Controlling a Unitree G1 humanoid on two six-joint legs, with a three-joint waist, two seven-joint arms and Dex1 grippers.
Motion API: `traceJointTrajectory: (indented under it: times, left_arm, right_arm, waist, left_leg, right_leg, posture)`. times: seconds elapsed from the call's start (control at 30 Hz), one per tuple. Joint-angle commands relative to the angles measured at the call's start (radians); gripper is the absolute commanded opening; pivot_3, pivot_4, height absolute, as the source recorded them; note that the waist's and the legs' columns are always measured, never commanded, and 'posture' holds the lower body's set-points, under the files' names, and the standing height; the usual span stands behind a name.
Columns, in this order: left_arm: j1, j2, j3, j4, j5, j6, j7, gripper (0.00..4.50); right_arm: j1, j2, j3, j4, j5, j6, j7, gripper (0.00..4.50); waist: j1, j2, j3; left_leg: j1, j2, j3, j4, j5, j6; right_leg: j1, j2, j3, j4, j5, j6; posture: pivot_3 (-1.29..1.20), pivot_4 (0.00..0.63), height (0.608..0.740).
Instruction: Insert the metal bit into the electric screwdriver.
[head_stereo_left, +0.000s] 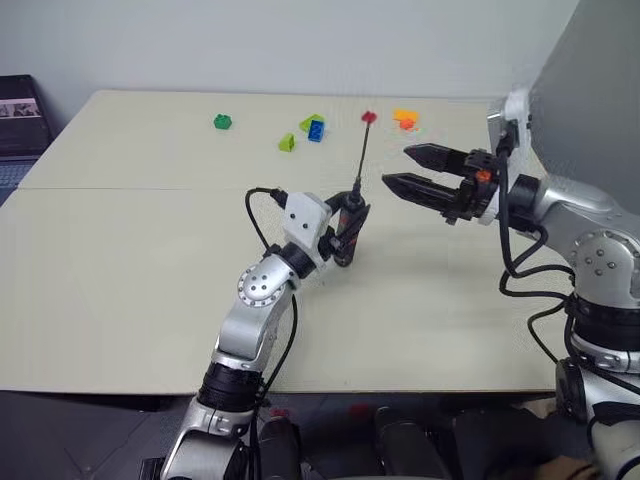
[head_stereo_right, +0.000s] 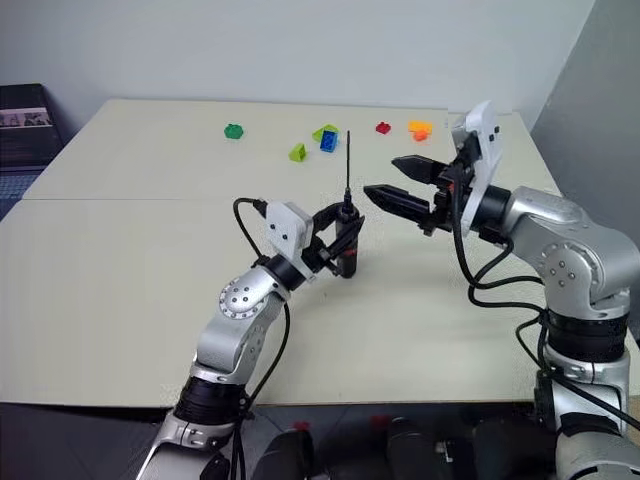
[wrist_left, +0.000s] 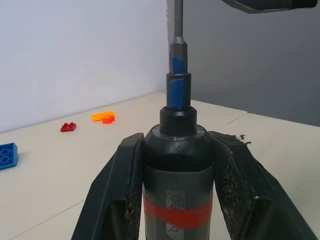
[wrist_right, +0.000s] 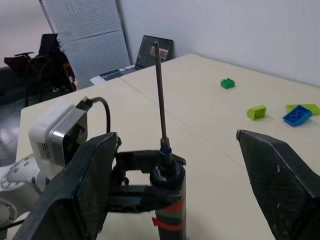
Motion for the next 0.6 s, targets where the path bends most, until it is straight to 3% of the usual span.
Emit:
traceJointTrajectory:
  times: [0.03, 0.23, 0.37, 0.6]
  left_arm:
    - [-0.127, 0.087, 0.006, 0.001, 0.084, -0.035, -0.025, 1.64]
    - [-0.317, 0.250, -0.082, 0.143, 0.210, -0.006, -0.176, 1.64]
    - [-0.454, 0.396, -0.242, 0.320, 0.364, -0.157, -0.386, 1.64]
    - [-0.593, 0.330, -0.319, 0.613, 0.361, -0.200, -0.608, 1.63]
  right_arm:
    - [0.041, -0.043, -0.080, -0.083, 0.051, 0.015, -0.020, 4.02]
    - [0.105, -0.125, -0.101, -0.144, 0.051, 0.008, -0.009, 4.02]
    - [0.183, -0.236, -0.108, -0.194, 0.026, -0.025, 0.052, 4.02]
    - [0.279, -0.439, -0.160, -0.273, 0.030, -0.046, 0.176, 4.02]
  waist:
    - [0.001, 0.000, 0.000]
    - [0.008, 0.000, 0.000]
    - [0.017, 0.000, 0.000]
    - [0.033, 0.000, 0.000]
  left_leg:
    - [0.000, 0.000, 0.000, 0.000, 0.000, 0.000]
    - [-0.002, 0.000, 0.000, -0.001, 0.000, 0.000]
    - [-0.005, 0.000, 0.000, -0.002, 0.000, 0.000]
    - [-0.016, 0.000, 0.001, 0.000, 0.000, 0.000]
  right_leg:
    - [0.000, 0.000, 0.000, 0.000, 0.000, 0.000]
    - [-0.001, 0.000, -0.001, -0.002, 0.000, 0.000]
    - [-0.005, 0.000, 0.000, -0.003, 0.000, 0.000]
    - [-0.016, -0.001, -0.001, 0.000, 0.000, 0.000]
  posture:
    - [0.00, 0.150, 0.740]
    - [0.00, 0.150, 0.740]
    - [0.00, 0.150, 0.740]
    - [0.00, 0.150, 0.740]
